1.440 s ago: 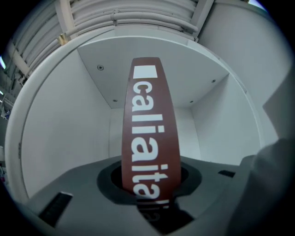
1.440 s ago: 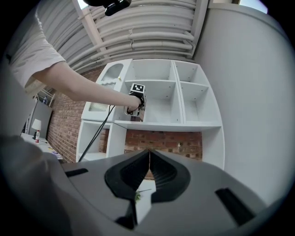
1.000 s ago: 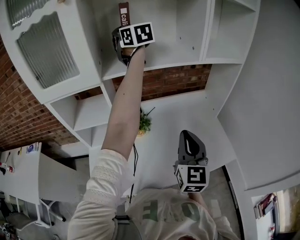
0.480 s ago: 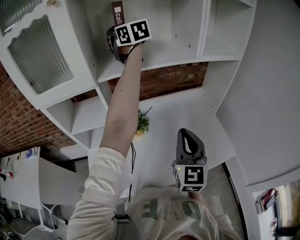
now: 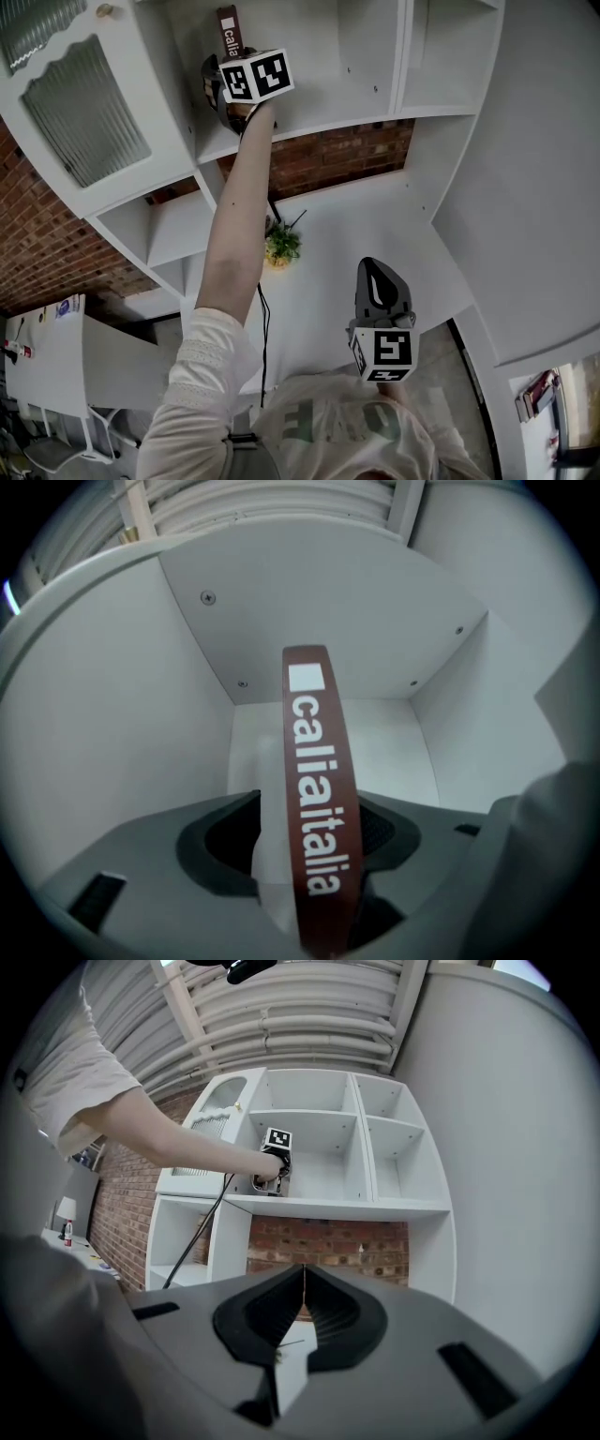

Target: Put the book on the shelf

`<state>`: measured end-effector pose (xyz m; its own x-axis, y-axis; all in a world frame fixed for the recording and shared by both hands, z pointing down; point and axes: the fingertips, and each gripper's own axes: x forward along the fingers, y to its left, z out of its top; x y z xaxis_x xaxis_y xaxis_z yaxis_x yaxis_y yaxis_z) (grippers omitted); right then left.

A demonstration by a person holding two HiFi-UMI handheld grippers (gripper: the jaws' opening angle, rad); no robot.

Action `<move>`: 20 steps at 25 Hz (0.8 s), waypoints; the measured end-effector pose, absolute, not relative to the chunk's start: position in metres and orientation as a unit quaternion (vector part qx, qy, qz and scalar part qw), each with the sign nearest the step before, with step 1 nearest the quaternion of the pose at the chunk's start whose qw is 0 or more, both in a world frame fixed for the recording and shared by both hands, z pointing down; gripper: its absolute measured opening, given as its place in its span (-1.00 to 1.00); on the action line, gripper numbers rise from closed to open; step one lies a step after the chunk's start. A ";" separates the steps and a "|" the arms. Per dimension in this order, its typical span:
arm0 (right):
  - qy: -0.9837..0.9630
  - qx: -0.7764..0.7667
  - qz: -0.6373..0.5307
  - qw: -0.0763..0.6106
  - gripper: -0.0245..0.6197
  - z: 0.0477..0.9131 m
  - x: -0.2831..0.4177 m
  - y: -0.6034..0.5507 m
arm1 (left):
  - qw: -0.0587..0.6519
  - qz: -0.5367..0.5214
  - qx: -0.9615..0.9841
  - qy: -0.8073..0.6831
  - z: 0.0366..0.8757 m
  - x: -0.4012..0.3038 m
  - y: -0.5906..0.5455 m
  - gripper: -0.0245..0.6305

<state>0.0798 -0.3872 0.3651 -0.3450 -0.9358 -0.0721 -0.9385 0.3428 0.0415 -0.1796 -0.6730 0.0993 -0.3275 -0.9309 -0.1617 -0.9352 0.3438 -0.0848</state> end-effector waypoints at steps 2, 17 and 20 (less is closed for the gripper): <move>0.823 -0.567 0.041 0.018 -0.87 0.364 0.075 -0.382 | 0.114 0.015 -0.579 0.807 0.095 -0.171 -0.659 -0.14; 0.831 -0.554 0.032 0.035 -0.87 0.363 0.057 -0.354 | 0.246 0.220 -0.723 0.607 0.134 -0.071 -0.384 -0.26; 0.815 -0.575 0.033 0.066 -0.87 0.354 0.070 -0.349 | 0.214 0.194 -0.751 0.594 0.197 -0.064 -0.354 -0.86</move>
